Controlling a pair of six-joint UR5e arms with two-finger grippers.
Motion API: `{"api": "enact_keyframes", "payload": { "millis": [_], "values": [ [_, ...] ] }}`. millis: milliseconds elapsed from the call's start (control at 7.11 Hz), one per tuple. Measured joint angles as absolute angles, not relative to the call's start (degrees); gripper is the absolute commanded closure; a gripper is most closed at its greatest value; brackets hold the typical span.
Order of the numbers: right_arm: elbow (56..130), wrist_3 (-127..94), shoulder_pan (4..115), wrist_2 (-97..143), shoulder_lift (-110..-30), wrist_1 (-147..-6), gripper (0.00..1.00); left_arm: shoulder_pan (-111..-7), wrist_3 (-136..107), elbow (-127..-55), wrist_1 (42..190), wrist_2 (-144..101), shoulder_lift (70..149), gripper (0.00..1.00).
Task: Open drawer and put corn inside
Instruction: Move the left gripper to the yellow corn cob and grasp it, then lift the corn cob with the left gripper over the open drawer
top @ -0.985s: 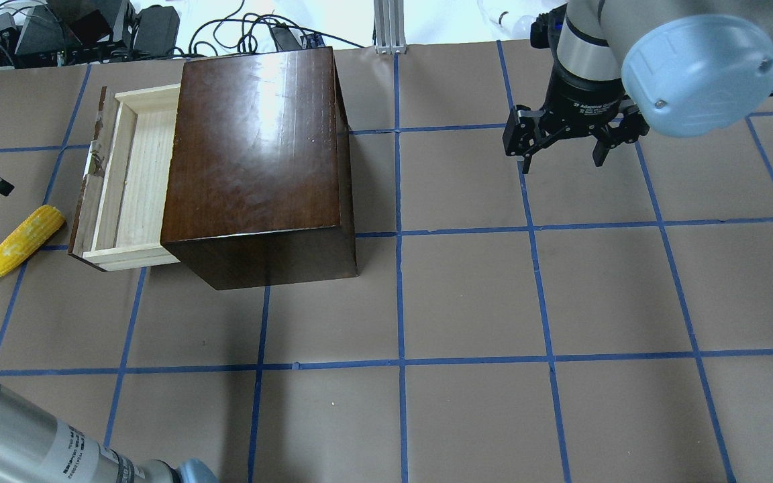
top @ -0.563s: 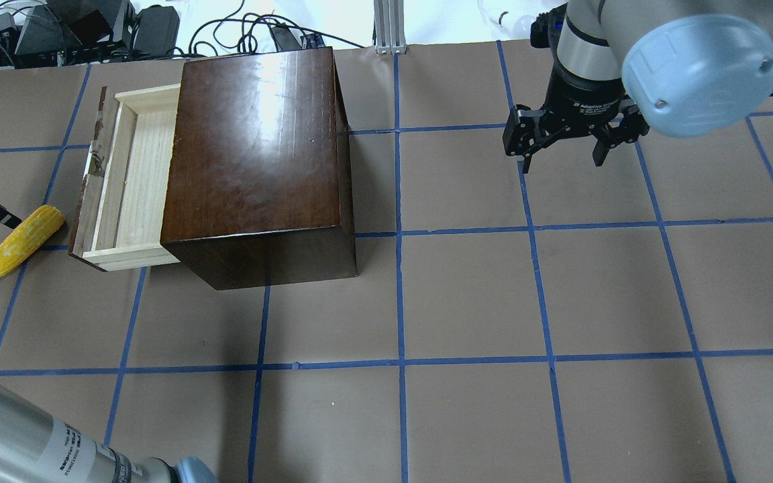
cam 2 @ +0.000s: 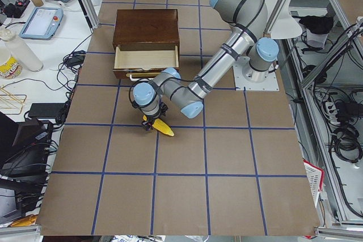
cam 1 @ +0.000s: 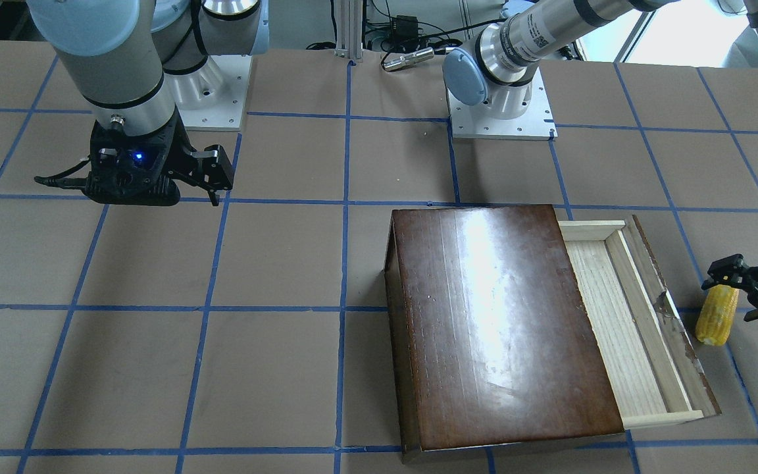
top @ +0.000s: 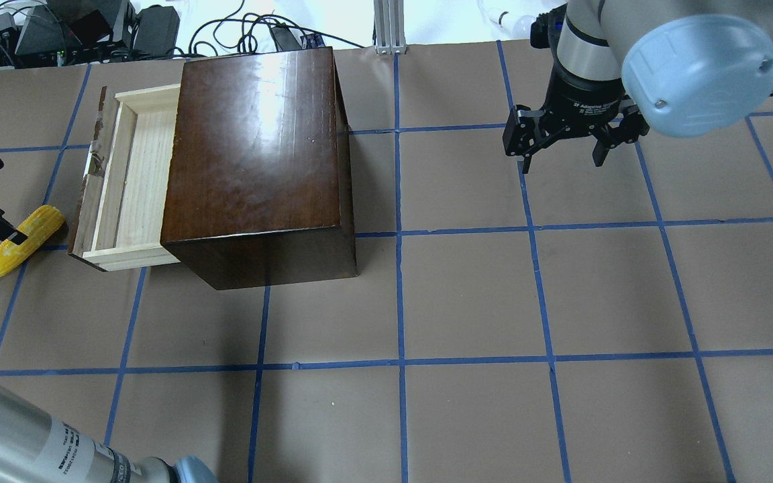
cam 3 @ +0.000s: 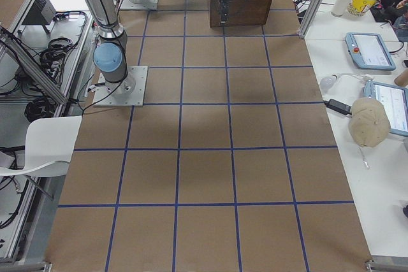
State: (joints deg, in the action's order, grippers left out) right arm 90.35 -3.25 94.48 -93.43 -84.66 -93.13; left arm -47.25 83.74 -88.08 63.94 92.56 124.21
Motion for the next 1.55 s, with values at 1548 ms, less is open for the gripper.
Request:
{"api": "enact_keyframes", "payload": {
  "millis": [1548],
  "values": [
    [90.4, -3.3, 94.5, -93.4, -84.7, -93.1, 0.0, -52.2, 59.7, -72.9, 82.2, 91.2, 118.2, 1.0]
  ]
}}
